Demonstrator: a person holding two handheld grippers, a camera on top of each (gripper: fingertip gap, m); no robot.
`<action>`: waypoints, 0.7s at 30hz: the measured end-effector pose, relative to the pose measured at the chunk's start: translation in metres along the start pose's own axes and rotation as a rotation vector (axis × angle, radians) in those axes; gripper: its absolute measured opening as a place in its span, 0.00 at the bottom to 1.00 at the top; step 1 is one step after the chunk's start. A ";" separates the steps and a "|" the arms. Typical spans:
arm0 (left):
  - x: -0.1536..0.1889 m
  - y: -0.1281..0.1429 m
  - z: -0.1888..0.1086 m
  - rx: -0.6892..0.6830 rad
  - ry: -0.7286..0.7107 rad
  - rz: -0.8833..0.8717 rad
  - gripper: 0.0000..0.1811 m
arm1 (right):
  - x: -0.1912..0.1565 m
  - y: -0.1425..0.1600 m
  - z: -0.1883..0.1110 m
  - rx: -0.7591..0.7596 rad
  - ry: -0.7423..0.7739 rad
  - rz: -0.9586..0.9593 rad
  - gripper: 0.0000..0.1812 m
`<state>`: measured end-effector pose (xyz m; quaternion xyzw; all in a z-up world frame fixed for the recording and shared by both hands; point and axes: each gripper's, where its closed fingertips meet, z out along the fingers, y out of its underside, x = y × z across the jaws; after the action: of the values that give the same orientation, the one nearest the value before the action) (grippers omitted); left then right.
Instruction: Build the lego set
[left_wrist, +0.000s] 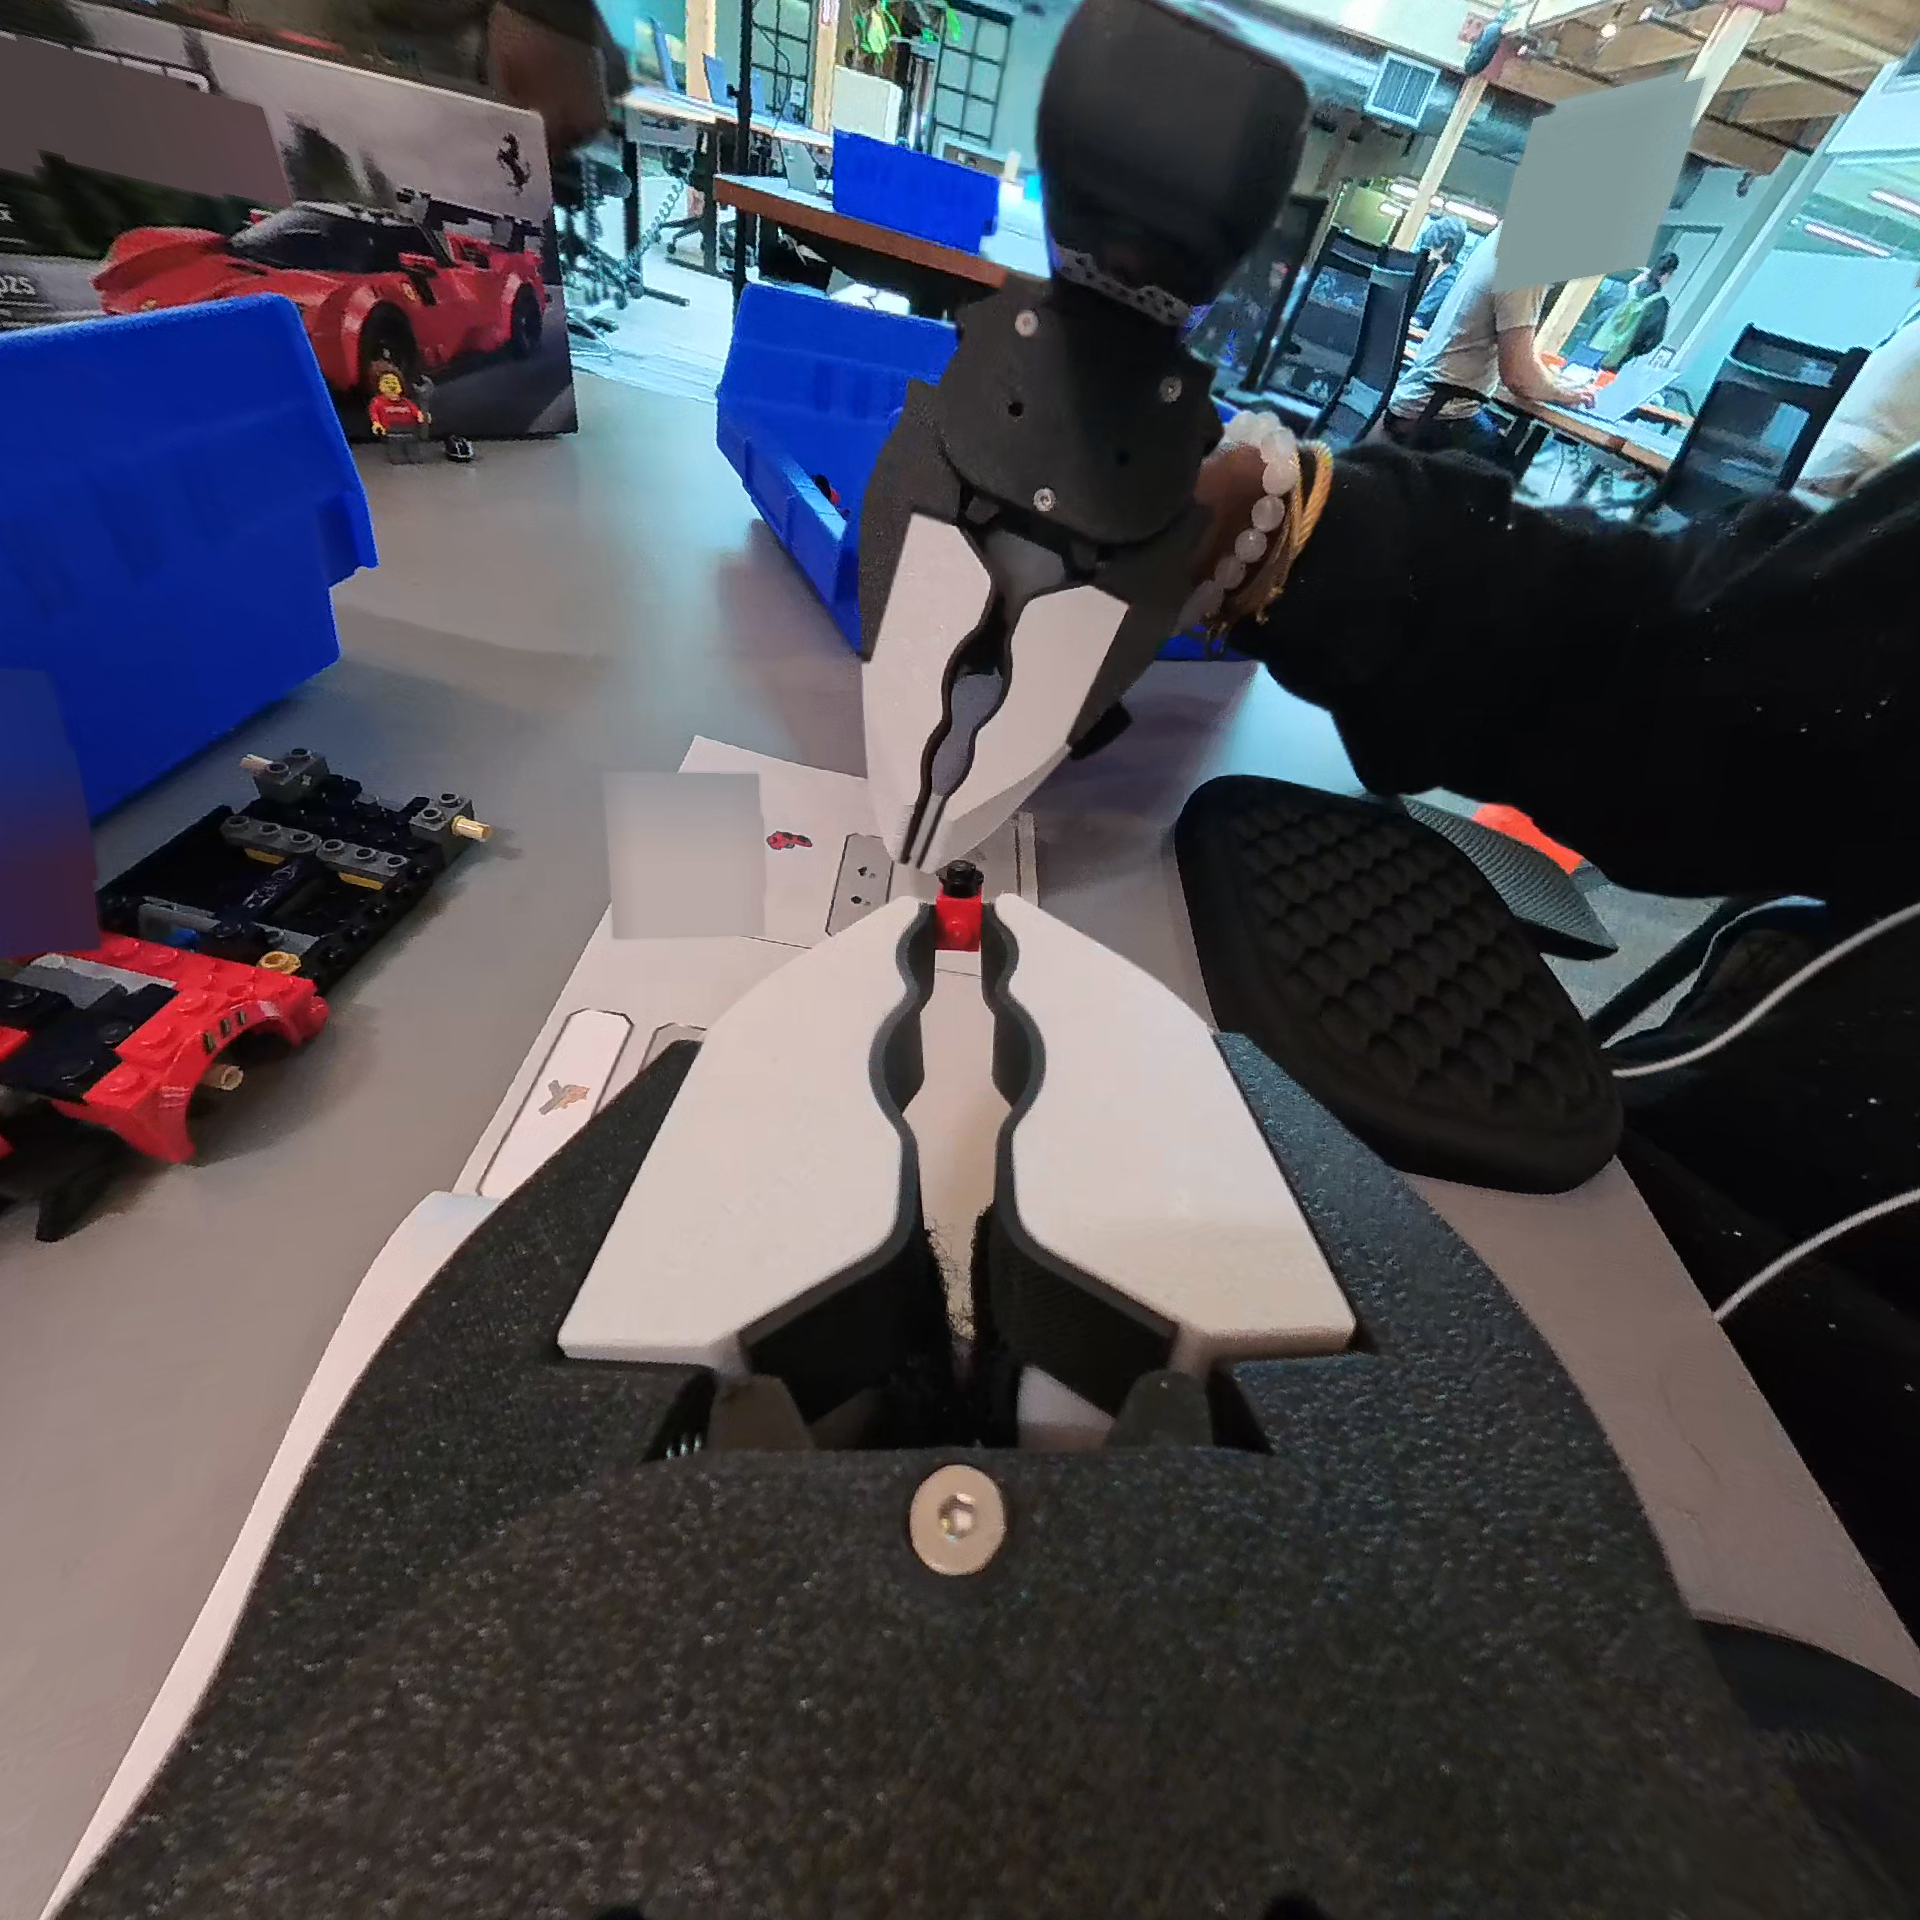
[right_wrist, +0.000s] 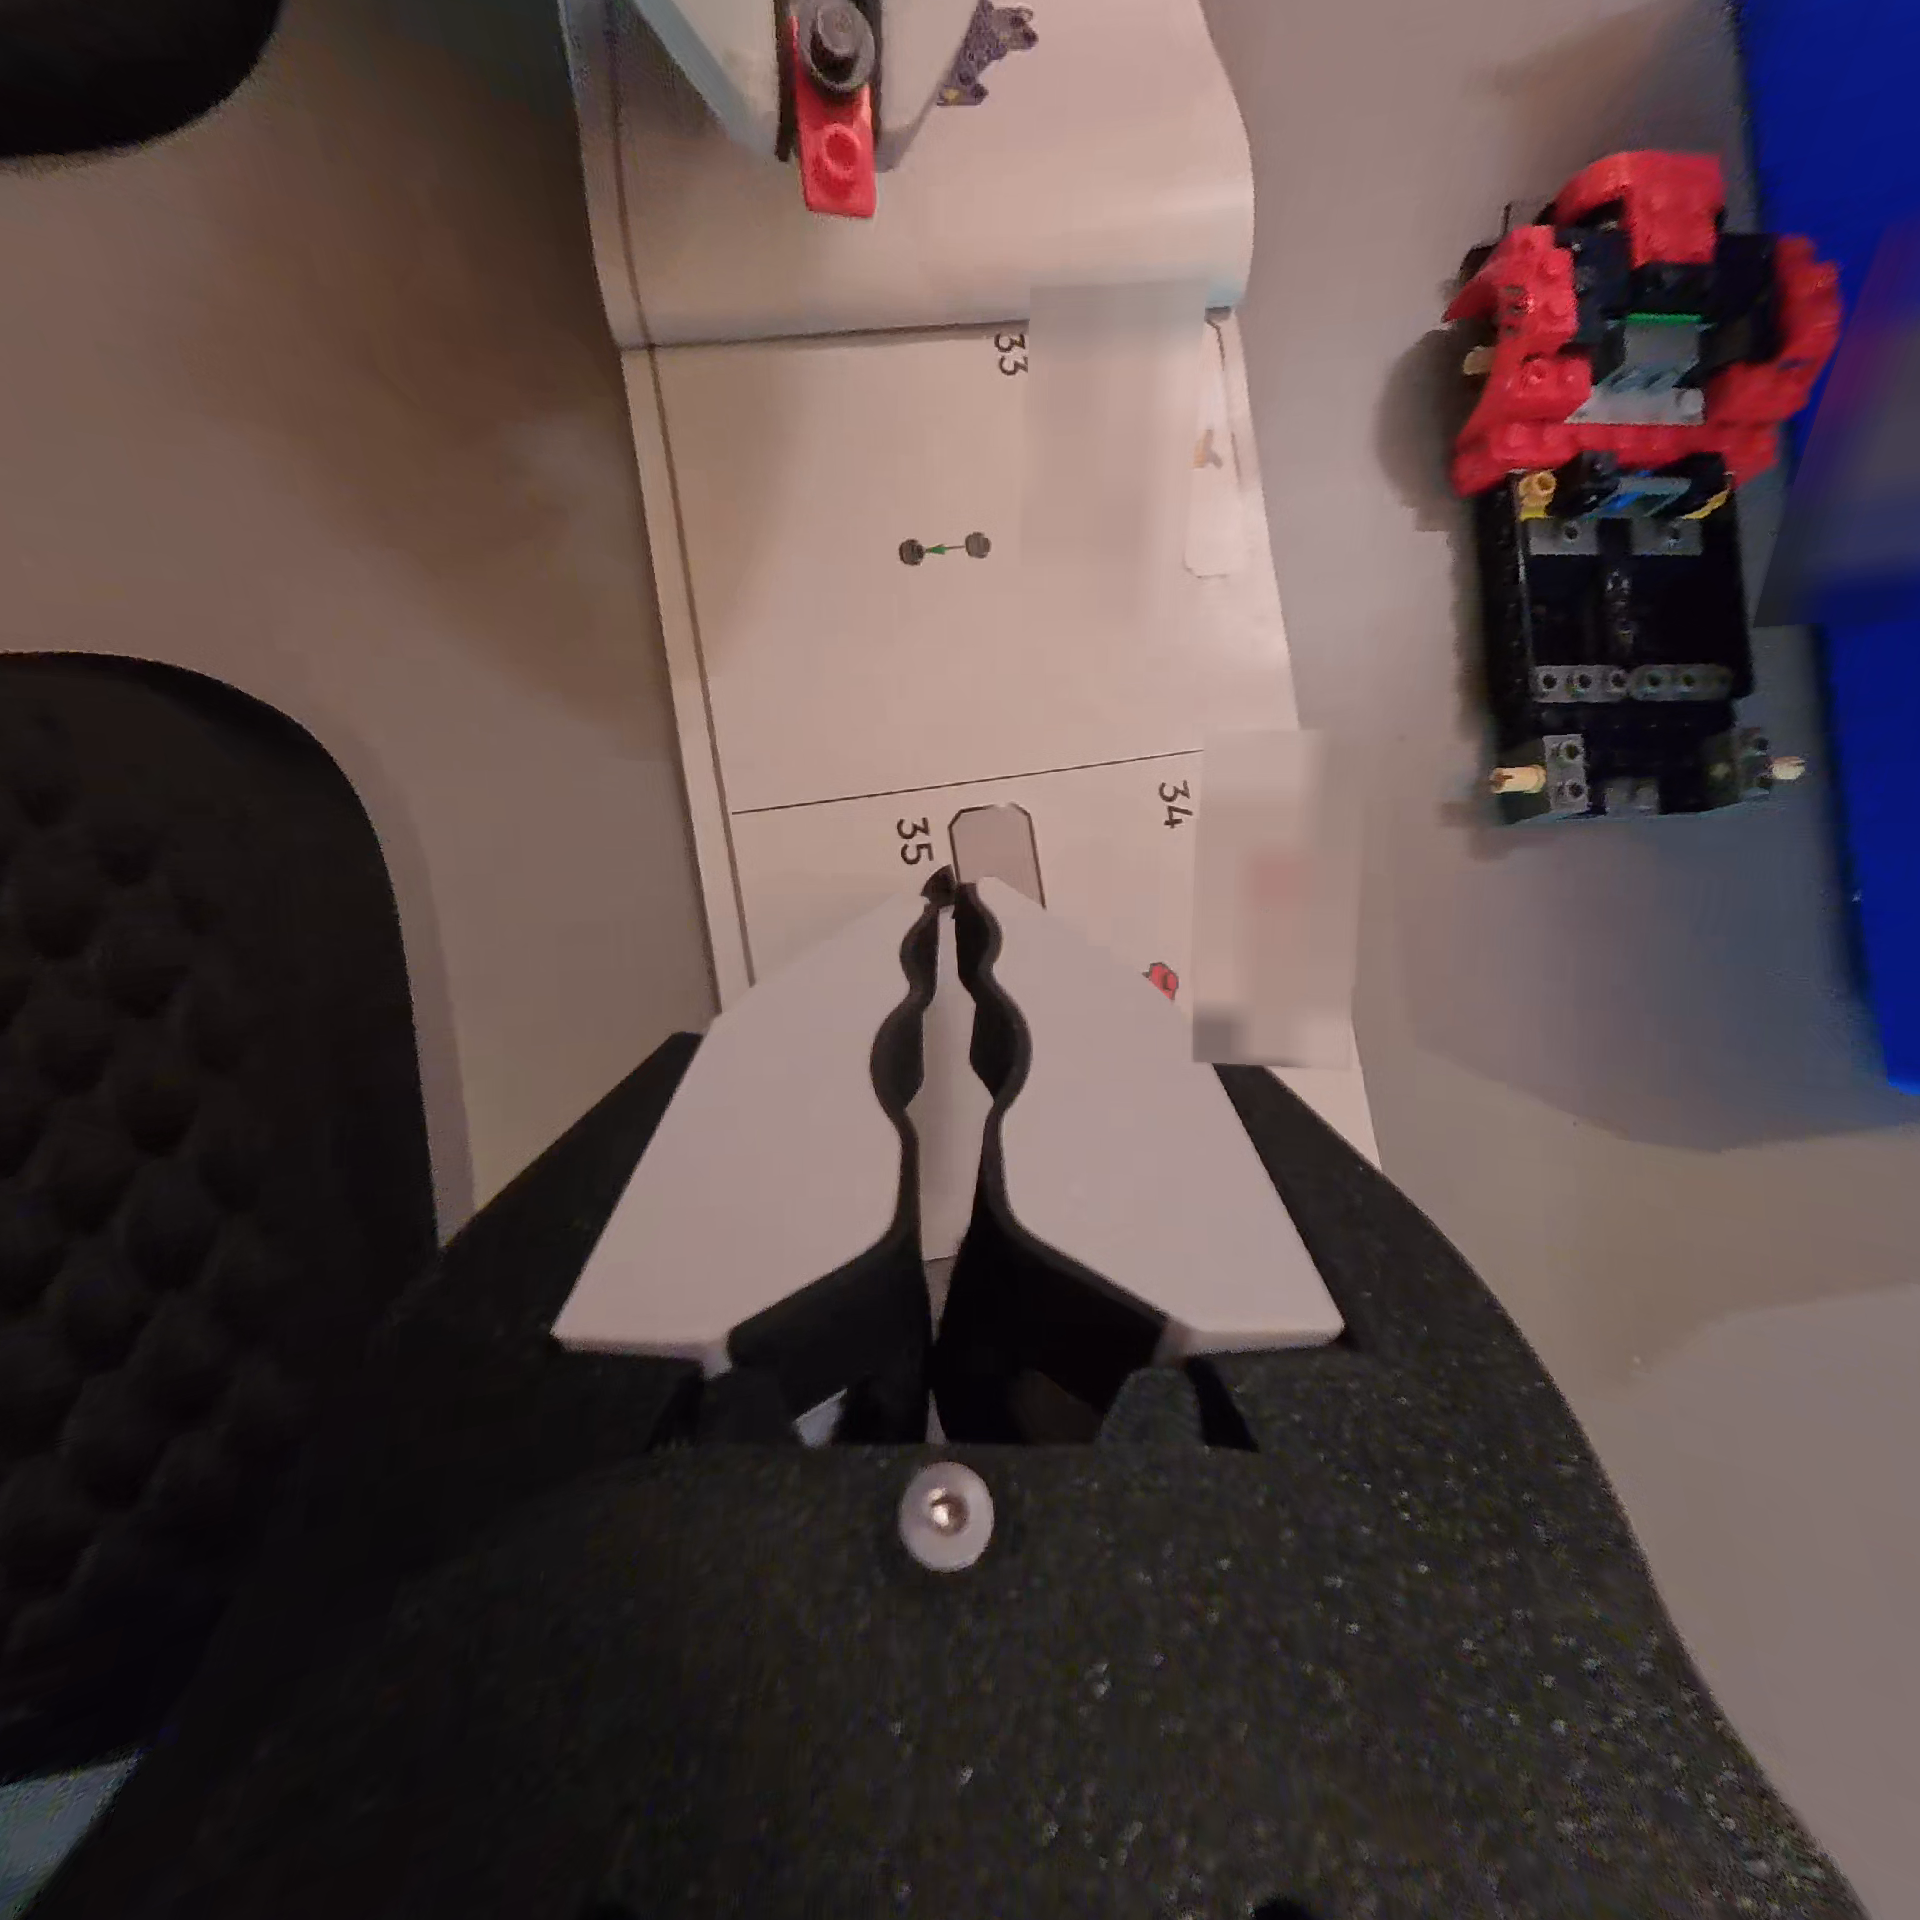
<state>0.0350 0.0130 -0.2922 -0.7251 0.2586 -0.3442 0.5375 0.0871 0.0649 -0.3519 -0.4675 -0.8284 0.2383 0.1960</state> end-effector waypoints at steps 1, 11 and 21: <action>0.000 0.001 0.000 -0.005 0.002 0.000 0.04 | -0.001 0.000 0.000 0.010 0.004 -0.006 0.02; 0.000 0.001 0.000 -0.004 0.002 -0.004 0.04 | -0.001 0.003 0.014 -0.045 0.066 0.010 0.04; 0.000 -0.002 -0.001 0.018 0.008 -0.022 0.04 | -0.026 -0.016 0.014 0.051 -0.208 0.302 0.00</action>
<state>0.0339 0.0130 -0.2902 -0.7216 0.2498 -0.3553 0.5392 0.0809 0.0321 -0.3568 -0.5543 -0.7583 0.3329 0.0833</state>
